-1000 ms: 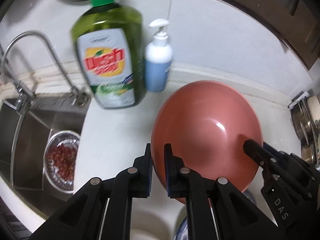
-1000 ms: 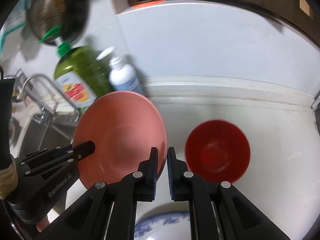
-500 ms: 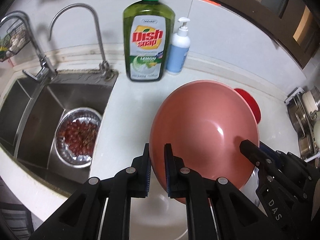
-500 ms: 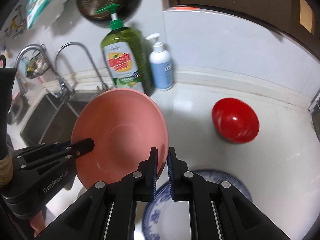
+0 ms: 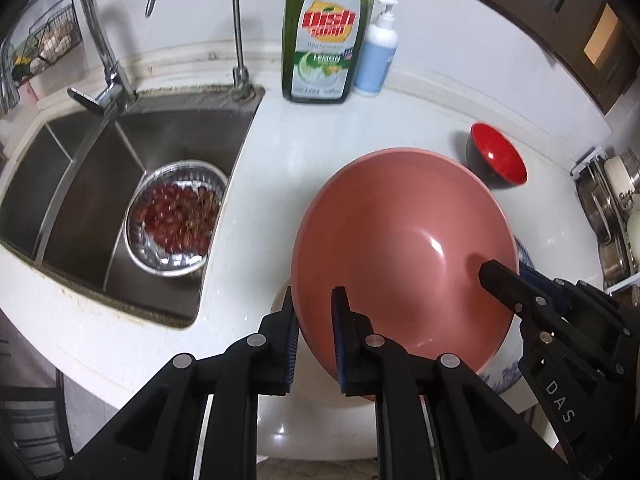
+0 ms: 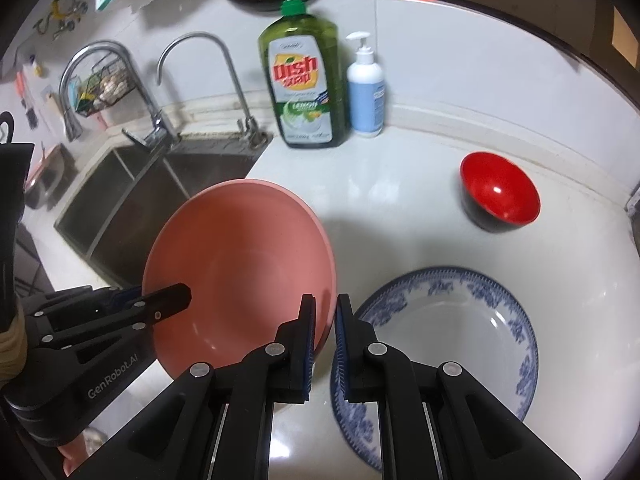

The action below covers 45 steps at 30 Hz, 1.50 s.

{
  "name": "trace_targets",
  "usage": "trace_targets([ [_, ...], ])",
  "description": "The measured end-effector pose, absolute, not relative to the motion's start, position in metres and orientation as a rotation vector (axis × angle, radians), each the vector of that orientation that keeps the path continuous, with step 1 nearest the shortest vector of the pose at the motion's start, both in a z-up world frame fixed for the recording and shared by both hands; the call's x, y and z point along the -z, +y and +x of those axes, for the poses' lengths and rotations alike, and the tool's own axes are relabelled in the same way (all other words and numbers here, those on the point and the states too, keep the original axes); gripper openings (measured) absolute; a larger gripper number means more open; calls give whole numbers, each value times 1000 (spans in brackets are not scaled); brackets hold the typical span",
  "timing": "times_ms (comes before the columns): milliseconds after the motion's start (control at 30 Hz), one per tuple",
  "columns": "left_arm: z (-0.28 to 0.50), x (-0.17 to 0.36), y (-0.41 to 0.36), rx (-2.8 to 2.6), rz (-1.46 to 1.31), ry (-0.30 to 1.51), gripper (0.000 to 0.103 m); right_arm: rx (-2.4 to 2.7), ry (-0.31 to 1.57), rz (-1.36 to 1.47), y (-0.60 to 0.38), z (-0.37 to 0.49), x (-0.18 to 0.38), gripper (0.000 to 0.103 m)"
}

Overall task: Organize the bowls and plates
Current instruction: 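Lift the pink bowl and carry it back toward the bowl stack, then lower the pink bowl onto the cream bowl and open both grippers, then move both grippers forward to the rim of the red bowl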

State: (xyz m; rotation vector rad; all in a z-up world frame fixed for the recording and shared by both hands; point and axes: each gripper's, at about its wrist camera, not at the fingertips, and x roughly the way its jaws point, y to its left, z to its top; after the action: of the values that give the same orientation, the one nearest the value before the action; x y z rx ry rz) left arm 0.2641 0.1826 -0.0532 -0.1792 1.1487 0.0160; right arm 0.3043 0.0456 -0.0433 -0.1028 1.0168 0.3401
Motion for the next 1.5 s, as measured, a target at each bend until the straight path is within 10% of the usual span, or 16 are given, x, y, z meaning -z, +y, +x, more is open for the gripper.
trace_targets([
  [833, 256, 102, 192, -44, -164, 1256, 17, -380, 1195, -141, 61, 295, 100, 12],
  [1100, 253, 92, 197, -97, -141, 1200, 48, -380, 1184, -151, 61, 297, 98, 13],
  [1500, 267, 45, 176, -56, -46, 1064, 60, -335, 1033, -55, 25, 303, 54, 28],
])
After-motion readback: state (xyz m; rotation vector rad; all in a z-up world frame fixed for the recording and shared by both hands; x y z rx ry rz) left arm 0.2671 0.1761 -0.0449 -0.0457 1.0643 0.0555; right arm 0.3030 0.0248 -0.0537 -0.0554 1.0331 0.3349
